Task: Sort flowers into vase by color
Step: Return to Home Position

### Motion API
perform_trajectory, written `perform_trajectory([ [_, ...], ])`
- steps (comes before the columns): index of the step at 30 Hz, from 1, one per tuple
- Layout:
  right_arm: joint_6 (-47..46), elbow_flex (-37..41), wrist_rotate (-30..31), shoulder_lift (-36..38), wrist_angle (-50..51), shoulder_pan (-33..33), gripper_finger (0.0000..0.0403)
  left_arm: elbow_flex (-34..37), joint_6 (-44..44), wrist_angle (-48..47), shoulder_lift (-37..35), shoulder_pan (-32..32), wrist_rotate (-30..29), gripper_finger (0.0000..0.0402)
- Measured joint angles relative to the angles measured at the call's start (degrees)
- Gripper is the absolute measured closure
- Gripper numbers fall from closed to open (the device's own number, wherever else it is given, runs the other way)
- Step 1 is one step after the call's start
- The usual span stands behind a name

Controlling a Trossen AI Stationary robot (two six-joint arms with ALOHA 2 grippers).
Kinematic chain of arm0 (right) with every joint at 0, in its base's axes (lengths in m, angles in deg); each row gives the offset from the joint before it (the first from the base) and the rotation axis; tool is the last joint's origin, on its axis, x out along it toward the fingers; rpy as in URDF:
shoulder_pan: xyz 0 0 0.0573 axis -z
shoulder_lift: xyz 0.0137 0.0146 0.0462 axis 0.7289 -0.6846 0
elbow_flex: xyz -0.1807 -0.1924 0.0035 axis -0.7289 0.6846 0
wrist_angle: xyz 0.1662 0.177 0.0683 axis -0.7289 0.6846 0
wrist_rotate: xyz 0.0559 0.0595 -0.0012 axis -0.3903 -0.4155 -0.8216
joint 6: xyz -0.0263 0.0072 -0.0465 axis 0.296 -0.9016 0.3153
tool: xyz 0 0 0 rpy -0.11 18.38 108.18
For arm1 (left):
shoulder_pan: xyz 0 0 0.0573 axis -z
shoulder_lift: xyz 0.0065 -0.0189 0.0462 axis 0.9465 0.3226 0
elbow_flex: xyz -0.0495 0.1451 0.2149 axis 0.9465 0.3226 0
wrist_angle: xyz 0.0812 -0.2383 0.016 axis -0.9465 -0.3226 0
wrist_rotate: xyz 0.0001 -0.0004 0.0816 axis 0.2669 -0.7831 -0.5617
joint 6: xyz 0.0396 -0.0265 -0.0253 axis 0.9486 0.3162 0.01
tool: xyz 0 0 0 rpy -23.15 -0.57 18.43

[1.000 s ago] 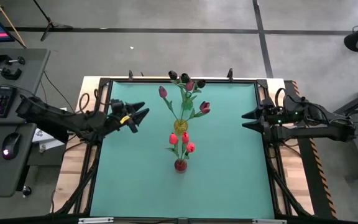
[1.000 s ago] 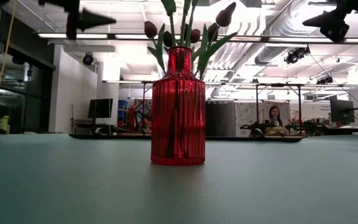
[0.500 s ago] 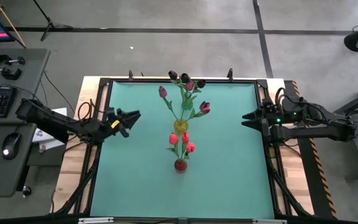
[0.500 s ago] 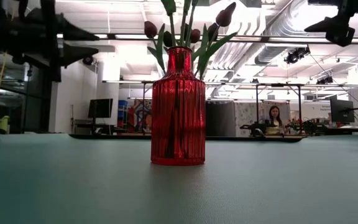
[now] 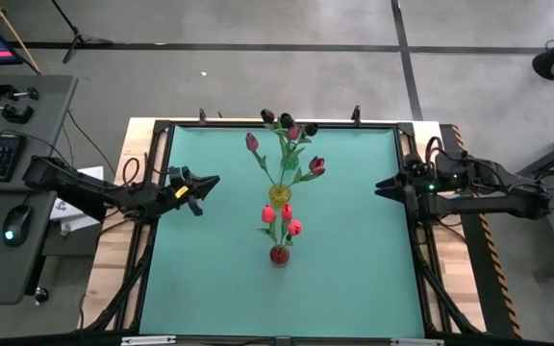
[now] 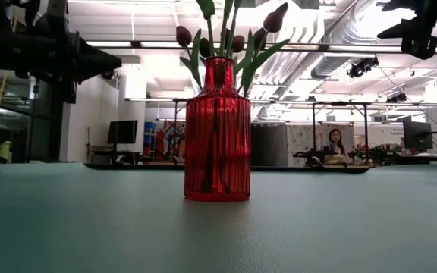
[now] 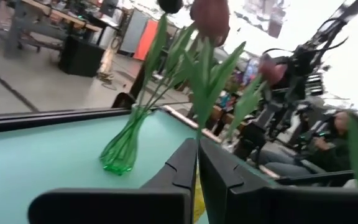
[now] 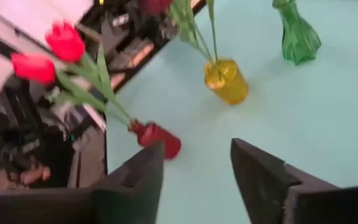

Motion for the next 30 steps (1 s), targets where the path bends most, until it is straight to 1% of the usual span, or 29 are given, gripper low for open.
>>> perform_trajectory([
  [4,3.92,0.02,-3.70,1.20,3.52,0.00,0.0290,0.00,0.04,-1.92,0.03,-0.36,-0.96,0.0389],
  [8,9.34,0.02,-7.55,4.94,4.83,-0.02,0.0373,0.00,0.04,-2.96,0.03,-0.36,-1.10,0.0388],
  [10,12.29,0.02,-8.35,7.63,4.55,-0.01,0.0394,0.00,0.05,-3.45,0.02,-0.36,-1.10,0.0389],
  [12,14.68,0.09,-8.57,10.65,3.90,-0.01,0.0390,0.00,0.04,-3.51,0.04,-0.36,-1.10,0.0389],
  [14,16.93,0.61,-8.80,13.83,0.97,-0.02,0.0392,0.00,0.04,-3.51,0.04,-0.34,-1.10,0.0390],
  [17,19.71,2.80,-10.47,18.41,-7.01,-0.02,0.0400,0.00,0.04,-3.49,0.03,-0.34,-1.10,0.0389],
  [20,20.79,7.42,-10.84,22.31,-17.90,-0.01,0.0401,0.00,0.04,-3.49,0.04,-0.34,-1.10,0.0389],
  [22,20.61,11.29,-12.41,22.31,-24.82,0.00,0.0402,0.00,0.04,-3.49,0.04,-0.34,-1.10,0.0389],
  [23,19.90,13.32,-14.23,22.01,-26.57,-0.01,0.0402,0.00,0.02,-3.49,0.04,-0.34,-1.08,0.0389],
  [25,18.17,17.37,-18.13,20.84,-34.43,-0.02,0.0402,-0.02,0.04,-3.51,0.08,-0.34,-1.08,0.0389],
  [27,16.97,21.73,-21.00,20.69,-39.44,-0.03,0.0402,-0.02,0.02,-3.73,0.09,-0.34,-1.10,0.0389],
  [30,16.66,26.22,-21.28,21.27,-44.18,-0.04,0.0403,-0.02,0.02,-3.84,0.12,-0.32,-1.10,0.0389],
])
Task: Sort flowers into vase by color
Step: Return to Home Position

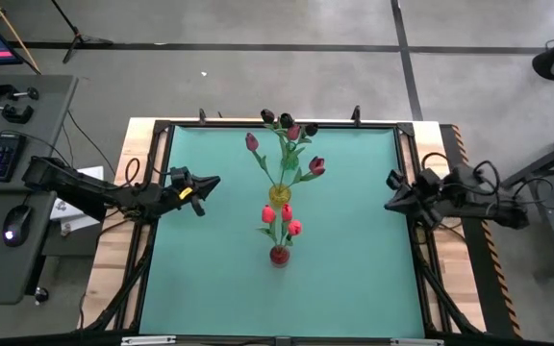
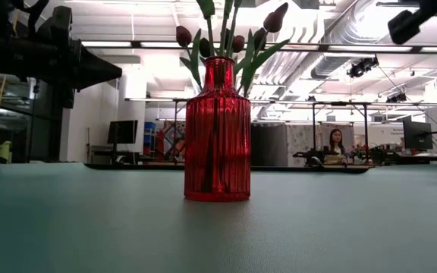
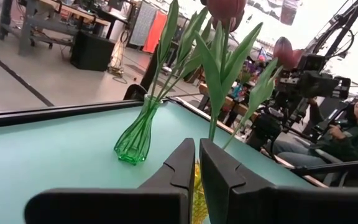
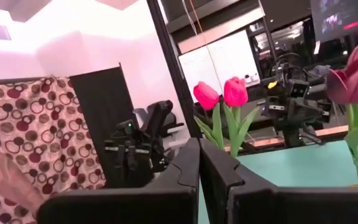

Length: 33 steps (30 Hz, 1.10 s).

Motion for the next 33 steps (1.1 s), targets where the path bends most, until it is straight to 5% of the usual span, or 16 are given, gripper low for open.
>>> perform_trajectory([
  [6,0.07,4.38,0.42,0.95,-4.16,-1.58,0.0403,0.00,0.00,-0.01,0.01,0.00,0.00,0.0389],
  [20,9.49,10.80,13.48,1.02,-8.33,-9.35,0.0403,0.00,0.00,-0.09,0.01,0.00,0.00,0.0389],
  [33,15.33,15.26,14.48,0.95,-3.20,-4.37,0.0403,0.00,0.00,-0.09,0.03,0.00,0.00,0.0389],
])
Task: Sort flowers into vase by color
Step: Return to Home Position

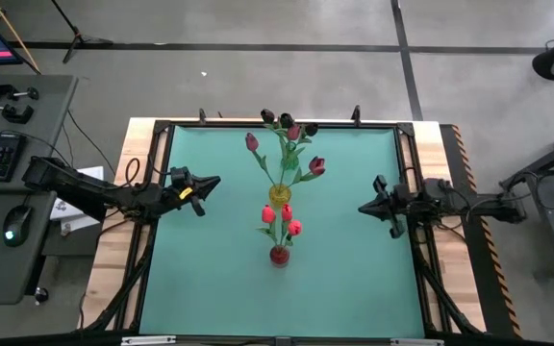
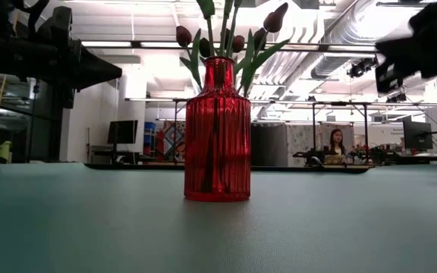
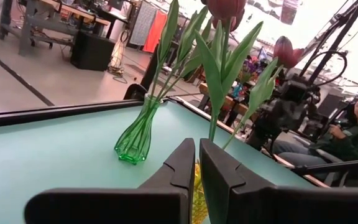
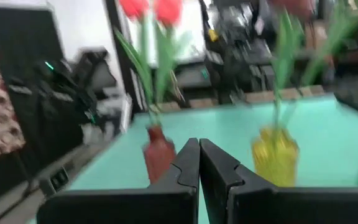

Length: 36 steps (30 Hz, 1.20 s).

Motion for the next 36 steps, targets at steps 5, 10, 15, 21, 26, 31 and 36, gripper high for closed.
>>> perform_trajectory([
  [5,0.63,0.00,-0.29,-0.02,1.14,2.01,0.0403,0.00,0.00,-0.11,0.00,0.00,0.02,0.0389],
  [10,-1.87,0.00,6.48,-2.87,2.51,2.34,0.0403,0.00,-0.01,-0.24,0.00,0.00,0.02,0.0389],
  [15,-3.18,0.00,8.13,-4.16,2.66,2.34,0.0403,0.00,0.00,-0.43,0.00,0.00,0.02,0.0389],
  [21,-3.33,0.00,8.03,-4.19,2.66,2.34,0.0403,0.00,0.00,-0.63,0.00,-0.02,0.00,0.0389],
  [26,-3.31,0.00,7.98,-4.19,2.66,2.34,0.0403,0.00,-0.01,-0.66,0.00,0.00,0.01,0.0389],
  [31,-3.31,0.00,7.98,-4.19,2.66,2.34,0.0402,0.00,0.00,-0.66,0.00,0.00,0.02,0.0389],
  [36,-3.31,0.00,7.98,-4.19,2.66,2.34,0.0402,0.00,0.00,-0.67,0.00,0.00,0.02,0.0389],
])
